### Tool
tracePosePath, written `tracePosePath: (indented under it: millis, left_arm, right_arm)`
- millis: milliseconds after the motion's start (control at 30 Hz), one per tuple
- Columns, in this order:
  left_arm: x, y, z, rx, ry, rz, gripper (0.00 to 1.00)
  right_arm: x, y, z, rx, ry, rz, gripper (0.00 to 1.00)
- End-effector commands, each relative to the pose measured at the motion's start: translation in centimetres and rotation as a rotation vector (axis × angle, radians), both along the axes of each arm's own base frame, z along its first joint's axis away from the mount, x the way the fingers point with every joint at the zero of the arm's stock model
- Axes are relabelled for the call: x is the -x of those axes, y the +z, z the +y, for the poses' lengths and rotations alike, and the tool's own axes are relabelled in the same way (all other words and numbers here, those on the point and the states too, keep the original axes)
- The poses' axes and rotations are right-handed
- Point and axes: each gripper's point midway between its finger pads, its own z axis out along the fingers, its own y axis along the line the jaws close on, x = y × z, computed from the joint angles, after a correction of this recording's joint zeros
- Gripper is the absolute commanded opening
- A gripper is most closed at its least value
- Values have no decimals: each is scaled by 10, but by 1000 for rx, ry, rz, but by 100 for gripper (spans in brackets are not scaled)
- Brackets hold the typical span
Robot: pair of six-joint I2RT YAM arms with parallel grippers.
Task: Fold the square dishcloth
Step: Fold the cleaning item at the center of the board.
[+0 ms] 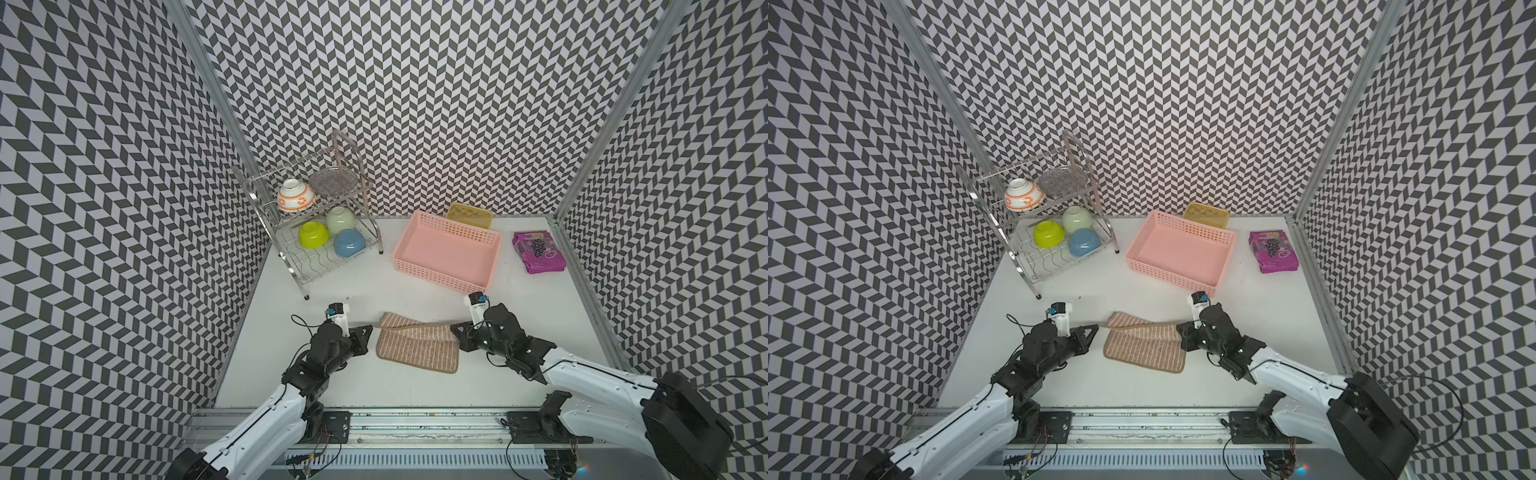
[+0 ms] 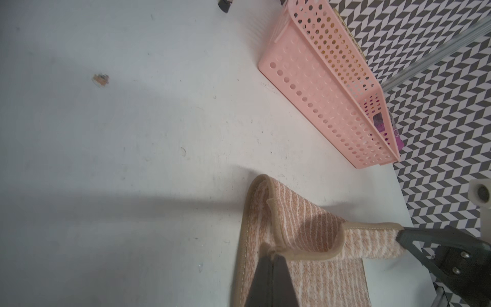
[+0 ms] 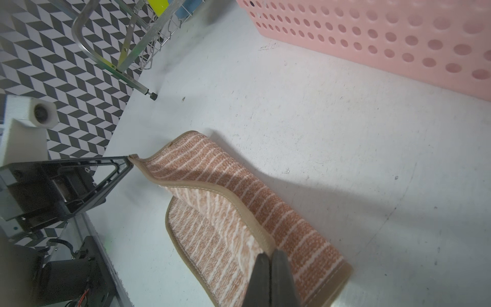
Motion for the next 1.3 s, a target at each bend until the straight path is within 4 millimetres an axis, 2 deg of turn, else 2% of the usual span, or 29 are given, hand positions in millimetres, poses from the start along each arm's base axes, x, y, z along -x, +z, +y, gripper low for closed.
tracePosePath:
  millis: [0, 300, 633, 833, 867, 933, 1033, 1100, 1167, 1267]
  left_arm:
    - [6, -6, -2, -27, -2, 40, 0]
    - [13, -11, -3, -62, -8, 78, 0]
    - [27, -26, -11, -62, -60, 150, 0]
    - [41, -35, -15, -59, -106, 220, 0]
    - [44, -37, -15, -59, -115, 231, 3]
    - [48, -36, -19, -44, -131, 249, 11]
    - [51, -31, -21, -37, -132, 276, 35]
    - [50, -27, -22, -31, -122, 278, 45]
    - [46, -18, -20, -35, -96, 267, 47]
    - [36, -2, -12, -62, -34, 232, 47]
  right_arm:
    - [8, 1, 0, -14, 14, 3, 0]
    - [30, -2, -6, -32, 67, 10, 0]
    - [53, -19, -7, -54, 133, 78, 2]
    - [67, -23, -10, -50, 156, 132, 18]
    - [74, -32, -14, -45, 157, 160, 21]
    - [79, -34, -16, -49, 154, 190, 28]
    - [78, -34, -20, -47, 108, 221, 42]
    - [78, -36, -25, -38, 74, 239, 48]
    - [71, -23, -25, -48, 43, 222, 51]
    - [67, -17, -25, -60, 22, 211, 54]
